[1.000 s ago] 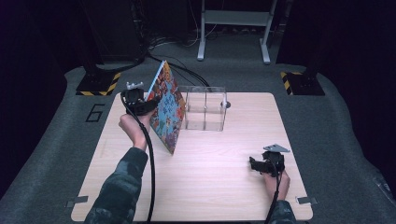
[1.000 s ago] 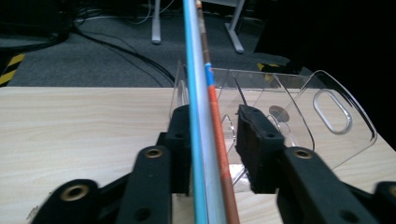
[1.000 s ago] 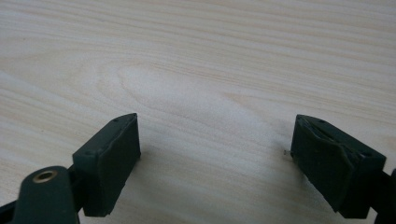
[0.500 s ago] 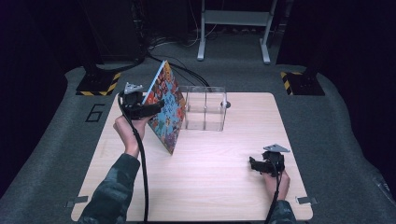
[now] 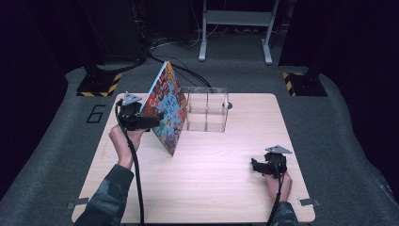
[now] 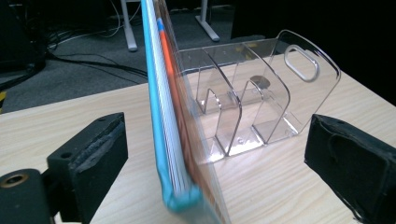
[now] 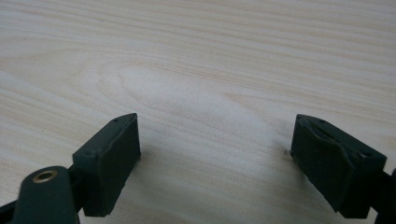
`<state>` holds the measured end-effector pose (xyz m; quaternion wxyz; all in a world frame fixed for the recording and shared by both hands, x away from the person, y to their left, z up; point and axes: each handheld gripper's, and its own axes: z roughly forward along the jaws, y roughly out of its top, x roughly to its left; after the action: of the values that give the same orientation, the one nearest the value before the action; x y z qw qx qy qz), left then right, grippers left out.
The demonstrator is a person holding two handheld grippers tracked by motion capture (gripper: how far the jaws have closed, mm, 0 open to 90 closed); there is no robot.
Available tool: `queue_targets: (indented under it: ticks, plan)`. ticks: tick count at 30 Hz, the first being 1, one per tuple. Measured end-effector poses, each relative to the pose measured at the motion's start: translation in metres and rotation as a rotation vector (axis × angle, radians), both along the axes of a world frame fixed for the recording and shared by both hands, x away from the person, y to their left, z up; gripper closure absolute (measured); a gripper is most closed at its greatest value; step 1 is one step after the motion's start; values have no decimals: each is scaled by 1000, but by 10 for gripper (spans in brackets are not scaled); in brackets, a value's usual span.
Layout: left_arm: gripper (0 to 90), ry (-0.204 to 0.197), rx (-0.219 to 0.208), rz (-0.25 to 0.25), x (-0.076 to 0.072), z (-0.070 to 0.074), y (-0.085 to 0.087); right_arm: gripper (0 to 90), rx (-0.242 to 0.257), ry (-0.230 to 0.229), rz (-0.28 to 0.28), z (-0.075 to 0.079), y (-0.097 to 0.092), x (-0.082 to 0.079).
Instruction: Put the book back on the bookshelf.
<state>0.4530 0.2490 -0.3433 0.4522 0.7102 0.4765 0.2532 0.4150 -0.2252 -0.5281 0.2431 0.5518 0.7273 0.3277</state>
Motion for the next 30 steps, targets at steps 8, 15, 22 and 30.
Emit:
queue_targets:
  ticks: [8,15,22,30]
  plan:
    - [0,5,5,-31,-15,-16,5,150,0,0,2,0,0,0]
    - [0,16,-10,-22,-18,-37,6,150,0,0,4,0,0,0]
    - [80,26,-43,-19,-15,-64,2,150,0,0,4,0,0,0]
    - [257,57,-69,24,-13,-93,-13,150,0,0,3,0,0,0]
